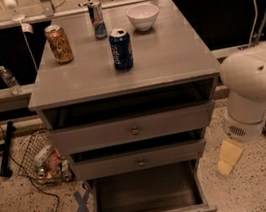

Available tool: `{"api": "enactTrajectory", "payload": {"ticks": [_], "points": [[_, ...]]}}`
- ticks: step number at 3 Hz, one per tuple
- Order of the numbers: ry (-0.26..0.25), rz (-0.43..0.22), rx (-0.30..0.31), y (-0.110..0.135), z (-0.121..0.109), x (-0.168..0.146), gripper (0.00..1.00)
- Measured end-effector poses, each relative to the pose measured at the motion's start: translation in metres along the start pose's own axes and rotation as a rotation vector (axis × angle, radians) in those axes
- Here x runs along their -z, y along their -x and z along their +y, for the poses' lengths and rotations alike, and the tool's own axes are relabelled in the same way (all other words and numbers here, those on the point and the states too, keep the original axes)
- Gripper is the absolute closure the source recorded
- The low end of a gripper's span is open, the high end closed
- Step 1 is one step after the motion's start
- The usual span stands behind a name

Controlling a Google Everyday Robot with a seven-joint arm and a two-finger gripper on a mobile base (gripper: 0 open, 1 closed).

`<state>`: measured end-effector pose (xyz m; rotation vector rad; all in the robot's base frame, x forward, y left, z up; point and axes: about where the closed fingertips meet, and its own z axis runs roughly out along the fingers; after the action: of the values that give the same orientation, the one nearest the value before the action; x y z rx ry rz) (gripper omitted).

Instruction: Close bottom drawer

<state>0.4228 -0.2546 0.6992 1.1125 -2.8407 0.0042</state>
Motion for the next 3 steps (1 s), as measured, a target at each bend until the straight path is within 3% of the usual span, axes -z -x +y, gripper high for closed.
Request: {"api": "enactTrajectory", "payload": {"ticks": [1, 2, 3], "points": [[0.030, 0.068, -0.145, -0.002, -0.010, -0.070, 0.00], [0.089, 0.072, -0.281, -0.001, -0.012, -0.131, 0.00], [0.136, 0.070, -0.372, 0.001, -0.005, -0.177, 0.00]]}}
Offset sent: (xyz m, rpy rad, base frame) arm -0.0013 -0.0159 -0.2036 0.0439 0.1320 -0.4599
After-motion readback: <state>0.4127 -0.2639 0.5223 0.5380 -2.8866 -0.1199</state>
